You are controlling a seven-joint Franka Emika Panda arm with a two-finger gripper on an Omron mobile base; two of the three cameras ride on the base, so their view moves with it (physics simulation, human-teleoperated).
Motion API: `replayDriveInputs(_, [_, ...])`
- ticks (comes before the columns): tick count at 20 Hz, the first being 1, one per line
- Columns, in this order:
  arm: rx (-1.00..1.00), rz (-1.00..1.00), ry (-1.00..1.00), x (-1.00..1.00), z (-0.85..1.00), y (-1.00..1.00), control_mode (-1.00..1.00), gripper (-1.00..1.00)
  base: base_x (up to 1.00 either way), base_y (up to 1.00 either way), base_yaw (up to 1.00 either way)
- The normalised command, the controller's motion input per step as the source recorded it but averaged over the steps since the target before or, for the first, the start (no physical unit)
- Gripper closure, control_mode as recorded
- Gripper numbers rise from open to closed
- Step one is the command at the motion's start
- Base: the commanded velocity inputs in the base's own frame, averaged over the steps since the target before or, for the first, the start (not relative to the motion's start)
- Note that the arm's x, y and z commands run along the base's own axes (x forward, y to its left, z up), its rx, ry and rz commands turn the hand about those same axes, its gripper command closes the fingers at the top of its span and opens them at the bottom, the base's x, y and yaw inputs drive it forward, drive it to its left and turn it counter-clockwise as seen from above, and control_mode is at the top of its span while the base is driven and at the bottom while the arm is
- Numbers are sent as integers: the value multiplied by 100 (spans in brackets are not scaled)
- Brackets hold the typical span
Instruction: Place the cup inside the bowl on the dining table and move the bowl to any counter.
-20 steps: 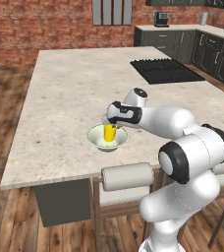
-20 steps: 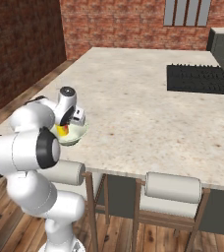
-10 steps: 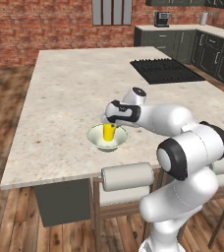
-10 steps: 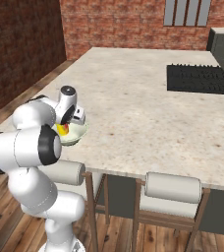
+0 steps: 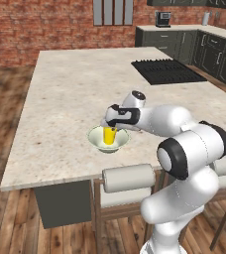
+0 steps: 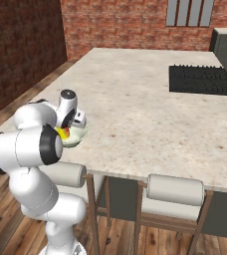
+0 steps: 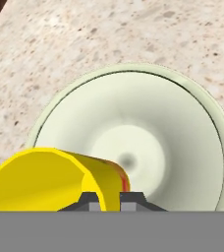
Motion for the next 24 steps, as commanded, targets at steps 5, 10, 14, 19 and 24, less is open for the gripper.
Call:
replayDriveInputs(5, [-3, 0, 0, 12, -10, 0, -100, 100, 0, 0, 0])
replayDriveInputs(10, [-2, 0, 0, 18, -6, 0, -100, 100, 0, 0, 0])
replayDriveInputs(14, [-1, 0, 0, 8, -7, 0, -100, 100, 0, 0, 0])
replayDriveInputs(19, [0, 0, 0, 1, -6, 3, -100, 100, 0, 0, 0])
replayDriveInputs(24, [0, 0, 0, 0, -5, 7, -100, 100, 0, 0, 0])
